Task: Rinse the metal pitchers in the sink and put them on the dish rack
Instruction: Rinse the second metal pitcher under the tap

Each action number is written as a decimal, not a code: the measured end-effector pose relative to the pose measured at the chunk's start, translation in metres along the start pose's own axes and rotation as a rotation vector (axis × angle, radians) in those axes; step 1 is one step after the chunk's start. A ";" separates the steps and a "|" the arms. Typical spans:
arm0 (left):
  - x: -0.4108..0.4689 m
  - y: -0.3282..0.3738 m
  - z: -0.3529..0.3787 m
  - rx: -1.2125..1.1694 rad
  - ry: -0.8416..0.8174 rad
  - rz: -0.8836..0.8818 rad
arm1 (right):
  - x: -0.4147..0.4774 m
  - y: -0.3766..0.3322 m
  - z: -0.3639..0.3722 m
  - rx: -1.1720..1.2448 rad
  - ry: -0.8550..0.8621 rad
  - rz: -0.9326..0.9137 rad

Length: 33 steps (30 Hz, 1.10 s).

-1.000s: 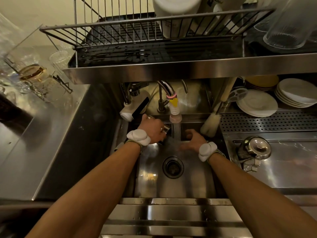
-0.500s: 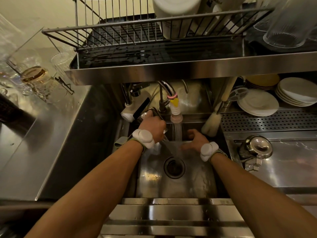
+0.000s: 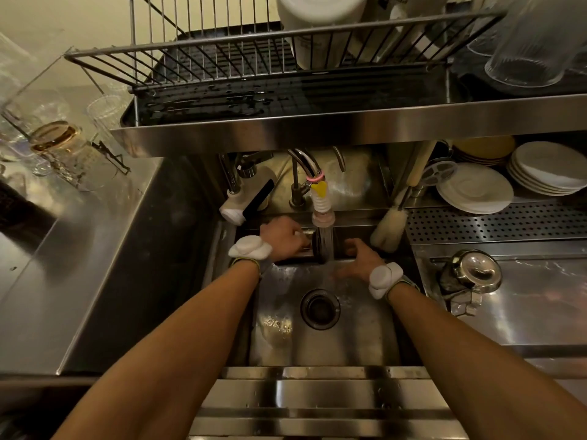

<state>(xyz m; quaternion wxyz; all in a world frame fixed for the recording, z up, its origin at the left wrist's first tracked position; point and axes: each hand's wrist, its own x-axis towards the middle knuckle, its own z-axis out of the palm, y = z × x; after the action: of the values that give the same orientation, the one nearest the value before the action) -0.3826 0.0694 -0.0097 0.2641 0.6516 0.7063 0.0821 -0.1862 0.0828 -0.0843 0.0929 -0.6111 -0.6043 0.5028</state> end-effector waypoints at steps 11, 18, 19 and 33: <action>-0.006 -0.012 0.012 -0.752 -0.170 -0.324 | 0.050 0.036 0.034 0.110 -0.034 -0.221; -0.010 -0.010 0.016 -0.536 -0.097 -0.266 | -0.009 -0.001 0.020 0.170 0.126 -0.140; -0.009 -0.011 0.016 -0.490 -0.067 -0.264 | -0.013 -0.003 0.018 0.197 0.160 -0.130; -0.012 -0.029 0.018 -0.274 -0.053 -0.216 | -0.022 -0.010 0.023 0.136 0.160 -0.125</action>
<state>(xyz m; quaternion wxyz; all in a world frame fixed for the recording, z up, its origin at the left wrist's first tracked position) -0.3988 0.0500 -0.0354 0.3763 0.5319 0.7471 0.1315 -0.2037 0.0554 -0.0767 0.2133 -0.6027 -0.5964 0.4855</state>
